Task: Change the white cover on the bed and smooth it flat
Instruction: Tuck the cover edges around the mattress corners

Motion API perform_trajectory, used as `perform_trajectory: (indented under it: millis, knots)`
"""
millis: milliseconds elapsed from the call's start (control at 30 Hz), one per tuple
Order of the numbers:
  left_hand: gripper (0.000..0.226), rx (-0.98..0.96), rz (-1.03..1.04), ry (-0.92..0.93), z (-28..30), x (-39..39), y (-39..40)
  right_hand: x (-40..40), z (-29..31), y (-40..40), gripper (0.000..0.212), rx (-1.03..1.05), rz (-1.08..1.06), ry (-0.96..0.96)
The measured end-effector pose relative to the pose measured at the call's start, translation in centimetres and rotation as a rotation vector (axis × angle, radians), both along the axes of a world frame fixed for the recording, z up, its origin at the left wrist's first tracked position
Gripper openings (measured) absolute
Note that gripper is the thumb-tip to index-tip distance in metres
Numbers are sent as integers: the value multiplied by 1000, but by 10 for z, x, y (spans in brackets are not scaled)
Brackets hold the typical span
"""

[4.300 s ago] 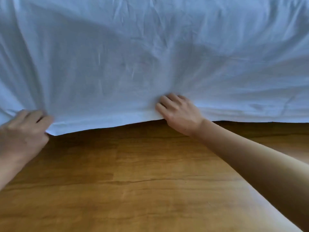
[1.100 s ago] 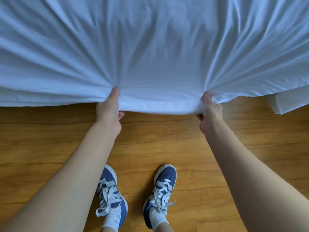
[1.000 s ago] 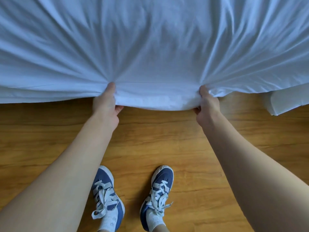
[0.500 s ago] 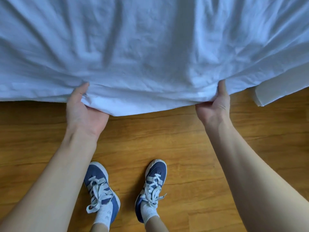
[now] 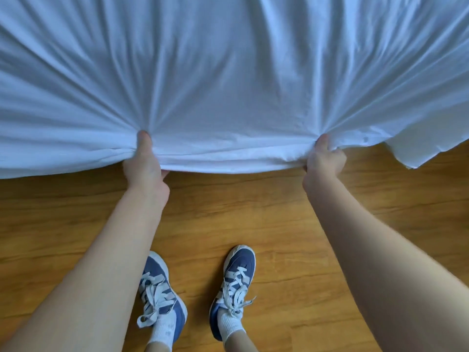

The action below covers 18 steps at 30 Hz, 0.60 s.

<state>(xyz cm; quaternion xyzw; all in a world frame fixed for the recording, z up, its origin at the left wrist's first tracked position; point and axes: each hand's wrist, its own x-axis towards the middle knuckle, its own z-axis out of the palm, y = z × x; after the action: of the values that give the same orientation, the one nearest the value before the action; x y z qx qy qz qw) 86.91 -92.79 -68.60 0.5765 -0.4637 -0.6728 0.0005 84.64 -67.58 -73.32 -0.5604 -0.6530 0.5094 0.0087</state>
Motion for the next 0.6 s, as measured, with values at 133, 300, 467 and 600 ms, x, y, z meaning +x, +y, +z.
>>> perform_trajectory:
  millis: [133, 300, 467, 600]
  knots:
    - [25, 50, -372, -373, -11, -6, -16, -28, 7, 29, 40, -183, 213, -299]
    - [19, 22, -939, -569, 3, 40, -2, -4, 53, 30, 47, 40, 173, -405]
    - [28, -764, -1263, -116, 71, 42, 40, 4, 145, -1, 38, 775, 457, 66]
    - [35, -1294, -1190, 642, 156, -22, 94, -59, 222, -8, 38, 1130, 802, 596]
